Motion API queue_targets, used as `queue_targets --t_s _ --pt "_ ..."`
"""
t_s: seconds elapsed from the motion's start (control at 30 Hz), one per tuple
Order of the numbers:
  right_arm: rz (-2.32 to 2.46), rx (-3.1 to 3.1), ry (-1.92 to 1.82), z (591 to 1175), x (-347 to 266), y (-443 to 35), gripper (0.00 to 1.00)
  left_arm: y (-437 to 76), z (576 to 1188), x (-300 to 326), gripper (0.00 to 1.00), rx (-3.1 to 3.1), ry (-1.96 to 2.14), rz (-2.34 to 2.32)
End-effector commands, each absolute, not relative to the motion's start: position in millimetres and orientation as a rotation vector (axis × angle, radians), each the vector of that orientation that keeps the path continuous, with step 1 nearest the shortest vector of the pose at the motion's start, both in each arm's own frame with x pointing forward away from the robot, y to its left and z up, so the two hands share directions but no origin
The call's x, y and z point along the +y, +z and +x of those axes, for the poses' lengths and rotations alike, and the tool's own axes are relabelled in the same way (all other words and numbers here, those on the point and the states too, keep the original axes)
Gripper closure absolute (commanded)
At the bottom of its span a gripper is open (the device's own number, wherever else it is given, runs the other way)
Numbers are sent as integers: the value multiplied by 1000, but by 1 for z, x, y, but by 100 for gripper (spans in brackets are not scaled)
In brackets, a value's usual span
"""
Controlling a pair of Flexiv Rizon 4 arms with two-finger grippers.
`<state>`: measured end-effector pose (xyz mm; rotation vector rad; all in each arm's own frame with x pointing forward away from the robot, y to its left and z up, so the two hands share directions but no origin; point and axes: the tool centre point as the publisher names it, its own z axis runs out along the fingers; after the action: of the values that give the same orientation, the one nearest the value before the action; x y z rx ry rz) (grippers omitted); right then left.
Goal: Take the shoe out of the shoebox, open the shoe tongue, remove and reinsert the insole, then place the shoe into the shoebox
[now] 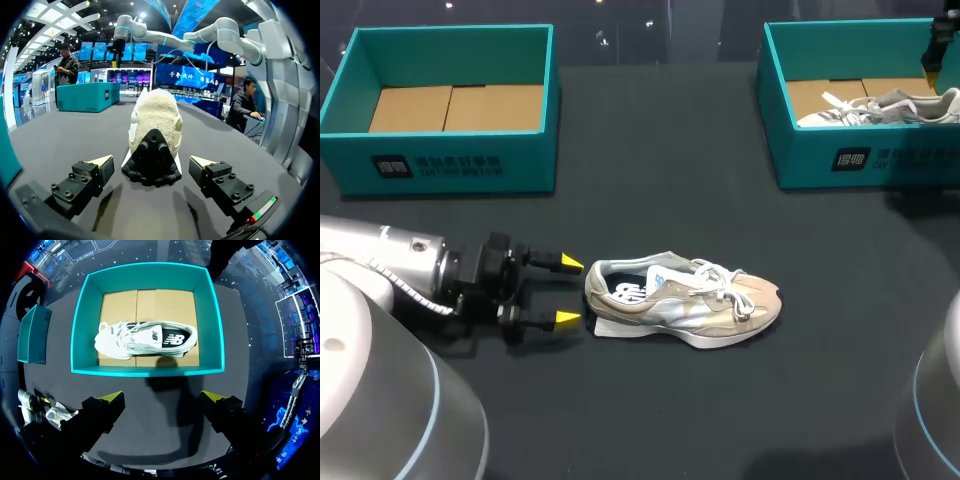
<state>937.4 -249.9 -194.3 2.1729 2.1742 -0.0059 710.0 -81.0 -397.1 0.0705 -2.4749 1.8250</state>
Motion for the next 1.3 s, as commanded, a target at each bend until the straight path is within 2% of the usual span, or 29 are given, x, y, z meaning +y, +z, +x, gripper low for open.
queue_targets --t_s 0.03,1.3 --pt "2173 2173 -7 937 -250 -194 0 -399 709 -87 0 -2475 1837 71" --pt "2173 2173 -7 937 -250 -194 0 -408 702 -124 0 -2474 1869 37"
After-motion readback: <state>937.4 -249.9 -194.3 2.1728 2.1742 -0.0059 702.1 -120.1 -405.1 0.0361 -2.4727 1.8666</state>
